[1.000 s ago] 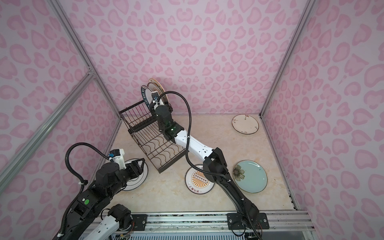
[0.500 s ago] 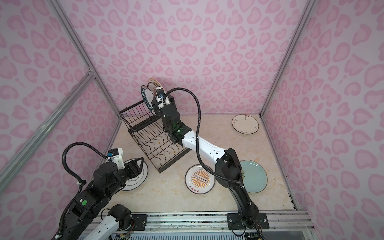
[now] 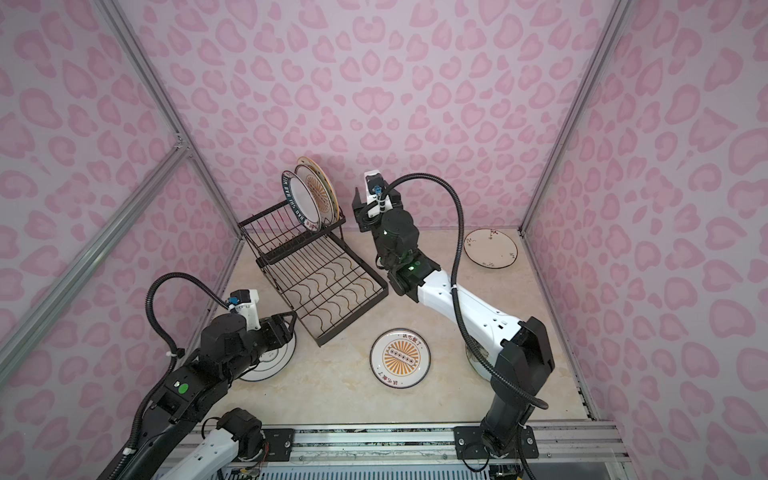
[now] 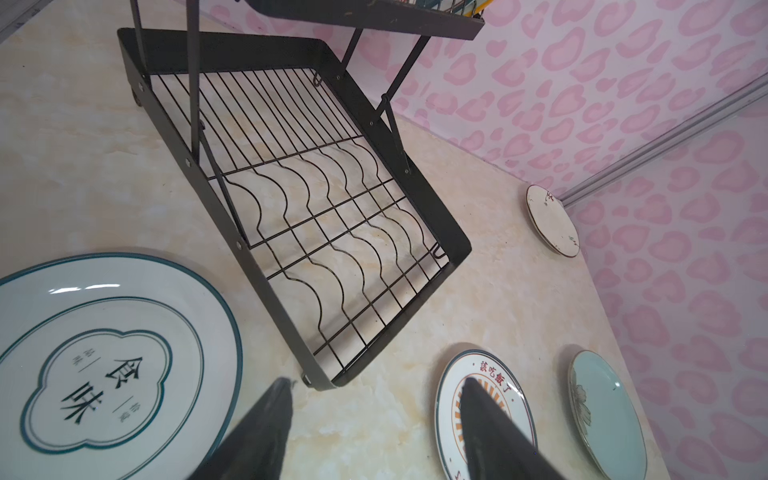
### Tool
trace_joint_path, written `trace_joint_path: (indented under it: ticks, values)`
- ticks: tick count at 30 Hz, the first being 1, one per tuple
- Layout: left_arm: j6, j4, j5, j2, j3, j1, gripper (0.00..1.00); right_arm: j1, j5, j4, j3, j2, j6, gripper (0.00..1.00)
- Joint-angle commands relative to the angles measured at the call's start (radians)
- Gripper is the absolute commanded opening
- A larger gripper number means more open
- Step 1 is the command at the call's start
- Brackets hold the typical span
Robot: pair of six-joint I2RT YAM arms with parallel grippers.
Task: Load the plates into the dish rack
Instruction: 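Open the right gripper and pull it back from the rack, then move the right gripper toward the berry-sprig plate while the left gripper nears the rack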
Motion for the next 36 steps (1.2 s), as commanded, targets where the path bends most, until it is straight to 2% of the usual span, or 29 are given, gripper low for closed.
trace_joint_path:
  ticks: [1, 5, 10, 14, 19, 27, 36]
  values:
    - [0.011, 0.112, 0.039, 0.037, -0.016, 0.000, 0.66, -0.049, -0.088, -0.142, -0.102, -0.080, 0.114, 0.65]
    - [-0.002, 0.179, 0.089, 0.102, -0.028, 0.000, 0.66, -0.132, -0.153, -0.270, -0.209, -0.179, 0.201, 0.64]
    - [-0.026, 0.228, 0.118, 0.173, -0.043, 0.000, 0.65, -0.301, -0.400, -0.285, -0.401, -0.295, 0.416, 0.61]
    - [-0.052, 0.289, 0.148, 0.211, -0.062, 0.000, 0.65, -0.344, -0.410, -0.297, -0.514, -0.360, 0.466, 0.61]
    - [-0.080, 0.310, 0.175, 0.261, -0.071, -0.002, 0.63, -0.403, -0.535, -0.238, -0.630, -0.412, 0.548, 0.61]
    - [-0.063, 0.327, 0.244, 0.350, -0.069, -0.018, 0.63, -0.424, -0.545, -0.241, -0.687, -0.450, 0.576, 0.61]
    - [-0.029, 0.321, 0.273, 0.458, -0.005, -0.075, 0.63, -0.583, -0.684, -0.151, -0.765, -0.462, 0.685, 0.59]
